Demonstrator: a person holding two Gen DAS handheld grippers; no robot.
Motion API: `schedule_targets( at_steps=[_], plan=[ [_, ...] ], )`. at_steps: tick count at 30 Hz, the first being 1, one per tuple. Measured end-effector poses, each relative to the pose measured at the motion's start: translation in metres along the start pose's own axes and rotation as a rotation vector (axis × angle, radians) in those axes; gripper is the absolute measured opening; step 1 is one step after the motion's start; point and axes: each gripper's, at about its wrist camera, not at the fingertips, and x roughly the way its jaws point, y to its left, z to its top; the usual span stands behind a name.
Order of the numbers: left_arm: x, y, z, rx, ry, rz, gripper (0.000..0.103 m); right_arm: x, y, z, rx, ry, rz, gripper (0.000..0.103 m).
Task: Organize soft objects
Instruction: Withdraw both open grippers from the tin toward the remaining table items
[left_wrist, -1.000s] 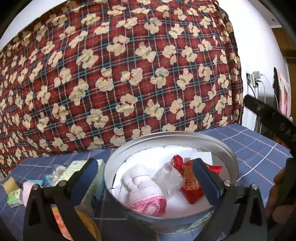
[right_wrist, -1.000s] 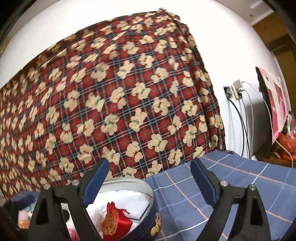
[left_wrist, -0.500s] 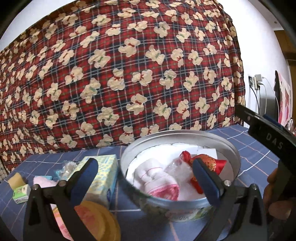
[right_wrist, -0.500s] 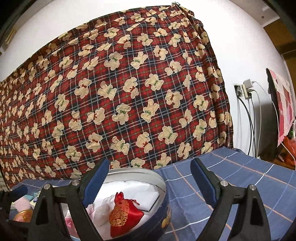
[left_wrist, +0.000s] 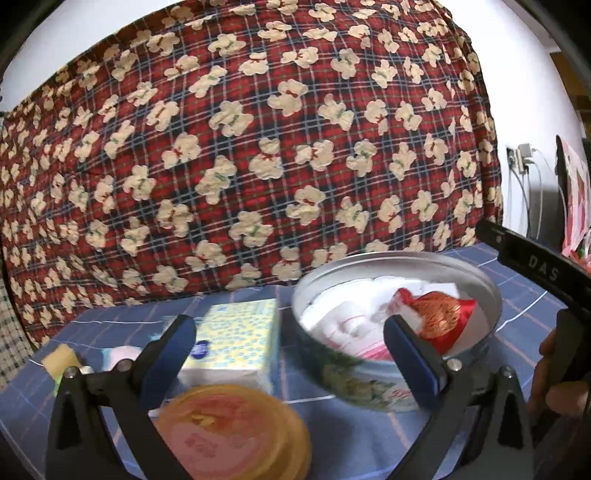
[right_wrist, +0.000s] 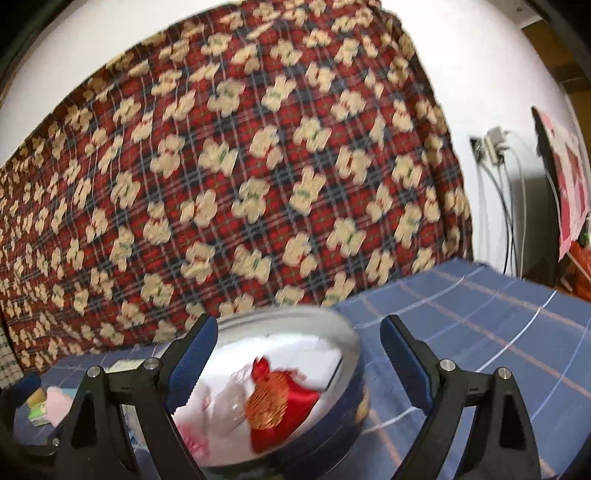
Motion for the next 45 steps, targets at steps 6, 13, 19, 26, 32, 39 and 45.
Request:
schedule_targets(
  at_steps=[6,13,19,26,32,39,45],
  plan=[
    [-0.007,0.028,-0.006,-0.010,0.009,0.029,0.103,-0.007,0.027,-0.010,-0.017,0.015,0.033,0.091],
    [-0.012,0.061,-0.012,-0.030,0.017,0.063,0.103,-0.014,0.076,-0.024,-0.076,0.033,0.094,0.091],
    [-0.014,0.093,-0.018,-0.052,0.037,0.098,0.103,-0.014,0.117,-0.036,-0.099,0.068,0.134,0.091],
    [-0.012,0.143,-0.027,-0.085,0.073,0.161,0.103,-0.019,0.161,-0.050,-0.120,0.085,0.203,0.091],
    [-0.007,0.196,-0.036,-0.145,0.121,0.236,0.103,-0.020,0.194,-0.060,-0.105,0.112,0.265,0.091],
    [0.008,0.258,-0.050,-0.241,0.225,0.322,0.103,-0.023,0.232,-0.071,-0.094,0.143,0.306,0.091],
    [0.038,0.295,-0.067,-0.331,0.381,0.319,0.103,-0.021,0.251,-0.082,-0.092,0.203,0.371,0.091]
  ],
)
